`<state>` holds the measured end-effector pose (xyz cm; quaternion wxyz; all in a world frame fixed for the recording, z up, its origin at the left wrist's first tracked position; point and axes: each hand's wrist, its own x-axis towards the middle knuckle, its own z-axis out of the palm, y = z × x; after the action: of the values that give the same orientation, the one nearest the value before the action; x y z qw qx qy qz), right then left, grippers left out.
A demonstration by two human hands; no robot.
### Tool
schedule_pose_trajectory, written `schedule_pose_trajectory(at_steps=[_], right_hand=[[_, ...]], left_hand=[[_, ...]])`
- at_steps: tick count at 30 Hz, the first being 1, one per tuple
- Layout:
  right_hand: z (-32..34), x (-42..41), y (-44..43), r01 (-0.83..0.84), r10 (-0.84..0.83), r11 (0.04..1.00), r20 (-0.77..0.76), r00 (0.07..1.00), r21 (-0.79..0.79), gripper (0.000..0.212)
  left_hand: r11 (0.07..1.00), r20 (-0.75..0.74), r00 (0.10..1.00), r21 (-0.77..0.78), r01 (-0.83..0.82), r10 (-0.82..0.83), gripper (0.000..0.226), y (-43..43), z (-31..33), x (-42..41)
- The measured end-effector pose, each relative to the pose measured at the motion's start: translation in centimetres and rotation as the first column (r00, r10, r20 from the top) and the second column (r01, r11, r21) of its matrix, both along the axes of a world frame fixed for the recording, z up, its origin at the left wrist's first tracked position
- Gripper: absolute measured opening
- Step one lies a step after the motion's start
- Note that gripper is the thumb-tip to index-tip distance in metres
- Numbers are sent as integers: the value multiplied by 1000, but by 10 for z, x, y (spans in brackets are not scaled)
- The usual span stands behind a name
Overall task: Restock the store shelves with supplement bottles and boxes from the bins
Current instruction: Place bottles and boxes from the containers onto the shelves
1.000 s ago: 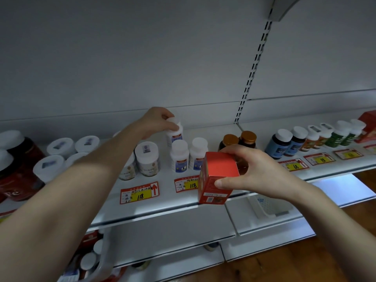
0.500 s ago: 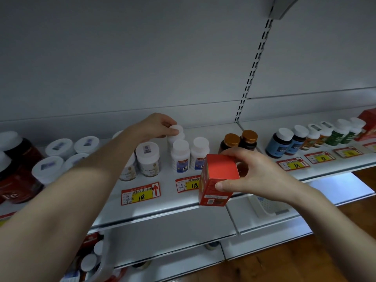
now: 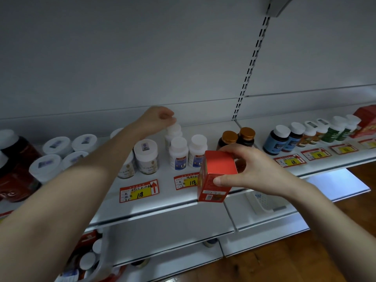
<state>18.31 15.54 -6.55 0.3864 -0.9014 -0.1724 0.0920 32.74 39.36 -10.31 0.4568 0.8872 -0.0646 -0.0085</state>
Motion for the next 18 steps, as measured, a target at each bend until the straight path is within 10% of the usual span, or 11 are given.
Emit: schedule_pose_trajectory(at_steps=[6,18], right_hand=[[12,1,-13,67,-70,983,11,997,171,54],[14,-8,-64,281,-323,878,46,945,387,34]], left_hand=[[973,380,912,-216,-76,155,14,-34,17,-38],[754,-279,911,-655,50,-304,52,-130,-5,-157]])
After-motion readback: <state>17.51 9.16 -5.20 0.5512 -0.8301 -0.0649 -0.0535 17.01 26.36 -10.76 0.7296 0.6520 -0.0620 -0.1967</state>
